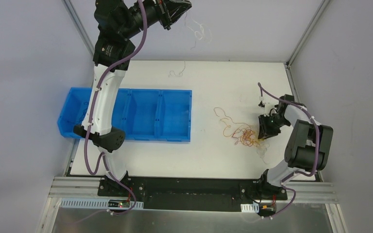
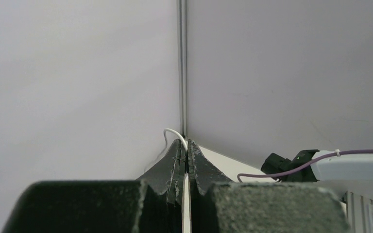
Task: Untangle the cables
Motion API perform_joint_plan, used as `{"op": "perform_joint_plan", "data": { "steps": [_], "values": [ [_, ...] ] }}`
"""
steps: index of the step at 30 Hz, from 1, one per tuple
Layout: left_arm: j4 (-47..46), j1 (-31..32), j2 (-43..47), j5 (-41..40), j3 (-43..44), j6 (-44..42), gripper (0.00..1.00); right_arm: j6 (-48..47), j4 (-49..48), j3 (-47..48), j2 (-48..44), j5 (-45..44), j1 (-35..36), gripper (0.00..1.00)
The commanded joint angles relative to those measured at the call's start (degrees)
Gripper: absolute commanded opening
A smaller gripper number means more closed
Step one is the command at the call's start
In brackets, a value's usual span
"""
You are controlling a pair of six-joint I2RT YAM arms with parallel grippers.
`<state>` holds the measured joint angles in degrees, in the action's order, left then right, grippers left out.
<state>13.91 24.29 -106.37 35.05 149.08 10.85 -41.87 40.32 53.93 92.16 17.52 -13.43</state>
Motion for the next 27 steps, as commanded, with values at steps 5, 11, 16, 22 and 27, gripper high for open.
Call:
{"op": "perform_joint_plan", "data": {
  "steps": [5, 11, 16, 22, 27],
  "values": [
    [-4.99, -1.01, 5.41, 0.53, -2.34, 0.36, 0.00, 0.22, 11.00, 9.80, -10.04, 10.34, -0.32, 0.67],
    [-4.38, -7.15, 8.84, -0.33, -7.30, 1.13, 0.00, 3.94, 15.35, 15.85, -13.47, 15.19, -0.30, 1.00],
    [-3.42, -14.85, 10.47, 1.61, -9.34, 8.15, 0.00, 4.72, 16.68, 17.87, -16.40, 16.87, -0.30, 1.00],
    [-2.64, -21.49, 17.65, 2.29, -16.89, 8.53, 0.00, 4.62, 16.96, 17.38, -18.14, 16.50, -0.30, 1.00],
    [3.49, -29.02, 23.54, -1.48, -20.47, 1.20, 0.00, 5.80, 16.81, 17.72, -18.70, 17.22, -0.28, 1.00]
  ]
}}
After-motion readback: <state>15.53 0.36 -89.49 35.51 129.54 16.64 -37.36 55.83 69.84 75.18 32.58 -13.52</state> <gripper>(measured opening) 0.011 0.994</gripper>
